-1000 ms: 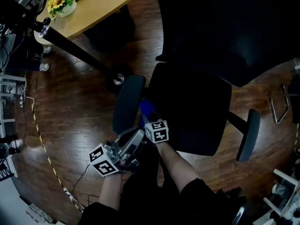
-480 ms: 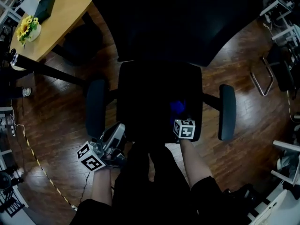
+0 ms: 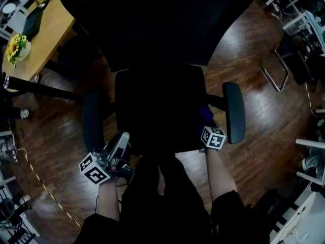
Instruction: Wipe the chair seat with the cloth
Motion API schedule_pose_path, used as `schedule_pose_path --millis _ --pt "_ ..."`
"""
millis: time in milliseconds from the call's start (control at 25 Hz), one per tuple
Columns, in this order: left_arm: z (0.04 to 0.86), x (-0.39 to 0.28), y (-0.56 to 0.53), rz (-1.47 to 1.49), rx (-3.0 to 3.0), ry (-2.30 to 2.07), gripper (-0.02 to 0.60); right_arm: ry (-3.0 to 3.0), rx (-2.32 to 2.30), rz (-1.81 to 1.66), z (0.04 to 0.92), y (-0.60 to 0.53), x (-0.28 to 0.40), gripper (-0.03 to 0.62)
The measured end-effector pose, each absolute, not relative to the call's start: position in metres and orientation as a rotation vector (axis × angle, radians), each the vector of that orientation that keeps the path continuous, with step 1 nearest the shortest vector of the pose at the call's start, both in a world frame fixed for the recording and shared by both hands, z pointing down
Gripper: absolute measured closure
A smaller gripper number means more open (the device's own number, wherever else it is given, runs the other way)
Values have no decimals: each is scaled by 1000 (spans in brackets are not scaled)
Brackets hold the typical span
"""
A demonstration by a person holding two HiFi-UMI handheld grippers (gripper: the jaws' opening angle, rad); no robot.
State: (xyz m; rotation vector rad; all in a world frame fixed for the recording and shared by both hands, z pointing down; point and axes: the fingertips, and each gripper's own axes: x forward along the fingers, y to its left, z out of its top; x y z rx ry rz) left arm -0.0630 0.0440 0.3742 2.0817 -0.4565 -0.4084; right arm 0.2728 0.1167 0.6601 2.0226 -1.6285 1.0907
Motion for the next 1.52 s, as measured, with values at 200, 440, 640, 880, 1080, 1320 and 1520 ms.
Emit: schedule_pose_path --millis 200,440,640,880,1080,1320,1520 --pt "375 -74 40 -420 2077 -499 589 -1766 1958 1047 649 107 222 530" --pt "374 -102 39 -454 2065 -582 589 -2125 1473 1112 651 76 38 530" --pt "374 -132 49 -458 2061 -688 589 -2305 1159 1139 642 67 -96 530" --pt "371 -169 61 -478 2045 -772 589 -2287 956 1107 665 102 -190 530" --pt "374 -175 59 -480 2045 -773 589 -2319 941 995 670 116 -183 530" --pt "372 -151 49 -457 2061 -692 589 -2191 1181 1093 681 127 -94 530" --pt "370 -111 42 -422 2098 -607 589 -1994 1467 1139 690 153 44 530"
